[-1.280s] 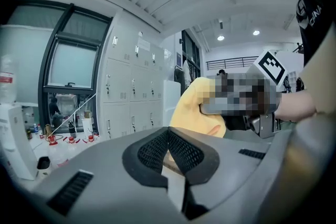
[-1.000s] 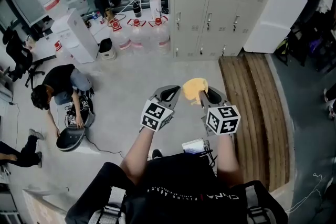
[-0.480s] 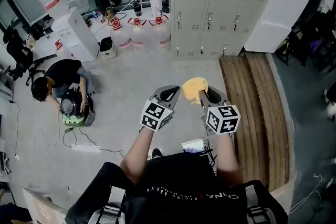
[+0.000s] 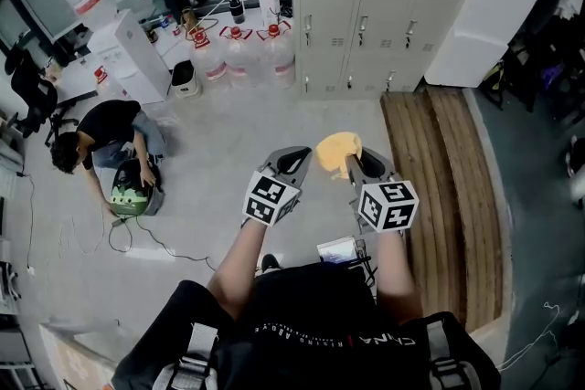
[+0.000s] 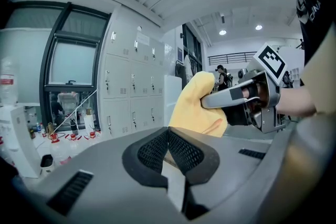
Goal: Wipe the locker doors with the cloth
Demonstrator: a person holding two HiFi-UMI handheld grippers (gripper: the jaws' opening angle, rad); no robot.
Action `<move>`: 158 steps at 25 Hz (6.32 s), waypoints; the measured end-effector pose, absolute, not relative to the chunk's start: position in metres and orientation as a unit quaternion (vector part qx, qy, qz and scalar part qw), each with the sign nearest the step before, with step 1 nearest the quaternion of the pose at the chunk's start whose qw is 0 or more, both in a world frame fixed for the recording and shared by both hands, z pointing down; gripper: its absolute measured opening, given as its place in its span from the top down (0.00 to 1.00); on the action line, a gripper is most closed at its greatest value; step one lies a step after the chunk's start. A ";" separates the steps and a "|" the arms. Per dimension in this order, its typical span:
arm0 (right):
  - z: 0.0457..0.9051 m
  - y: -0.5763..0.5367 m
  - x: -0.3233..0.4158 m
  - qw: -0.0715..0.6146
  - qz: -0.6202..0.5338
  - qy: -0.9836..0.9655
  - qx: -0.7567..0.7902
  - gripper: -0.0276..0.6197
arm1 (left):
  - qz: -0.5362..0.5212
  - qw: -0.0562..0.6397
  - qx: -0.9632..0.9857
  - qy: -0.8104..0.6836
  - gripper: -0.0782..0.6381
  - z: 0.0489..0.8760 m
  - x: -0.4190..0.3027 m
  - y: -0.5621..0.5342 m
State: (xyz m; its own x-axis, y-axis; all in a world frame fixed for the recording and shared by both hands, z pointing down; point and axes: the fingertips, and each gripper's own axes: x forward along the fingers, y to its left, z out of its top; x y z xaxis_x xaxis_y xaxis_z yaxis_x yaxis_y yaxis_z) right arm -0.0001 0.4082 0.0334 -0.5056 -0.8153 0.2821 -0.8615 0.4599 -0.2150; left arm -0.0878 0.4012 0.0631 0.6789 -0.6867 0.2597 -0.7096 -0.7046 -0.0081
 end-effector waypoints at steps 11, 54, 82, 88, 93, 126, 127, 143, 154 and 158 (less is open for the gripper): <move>0.037 0.393 0.070 0.067 0.168 -0.855 0.486 0.83 | 0.126 0.044 0.904 -0.406 0.87 0.066 -0.033 0.388; 0.071 0.072 -0.015 0.099 0.189 -0.820 0.532 0.83 | 0.119 0.077 0.920 -0.365 0.87 0.100 -0.118 0.055; 0.077 -0.216 0.017 0.105 0.202 -0.860 0.457 0.83 | 0.154 0.078 0.894 -0.413 0.87 0.100 -0.069 -0.214; 0.070 -0.236 -0.023 0.113 0.177 -0.855 0.474 0.83 | 0.164 0.026 0.914 -0.371 0.87 0.091 -0.082 -0.240; 0.071 -0.244 -0.028 0.110 0.177 -0.851 0.482 0.83 | 0.148 0.040 0.917 -0.369 0.87 0.093 -0.089 -0.252; 0.121 -0.378 -0.016 0.109 0.145 -0.876 0.447 0.83 | 0.116 0.041 0.930 -0.347 0.87 0.123 -0.059 -0.386; 0.127 -0.383 -0.016 0.113 0.140 -0.877 0.445 0.83 | 0.110 0.044 0.929 -0.350 0.87 0.128 -0.058 -0.391; 0.342 -0.429 -0.030 0.073 0.089 -0.902 0.416 0.83 | 0.063 0.038 0.926 -0.369 0.87 0.344 -0.055 -0.438; 0.430 -0.437 -0.040 0.036 0.029 -0.918 0.395 0.83 | 0.023 -0.006 0.921 -0.388 0.87 0.436 -0.064 -0.449; 0.438 -0.431 -0.044 0.030 0.008 -0.922 0.387 0.83 | 0.036 -0.046 0.913 -0.403 0.87 0.443 -0.066 -0.443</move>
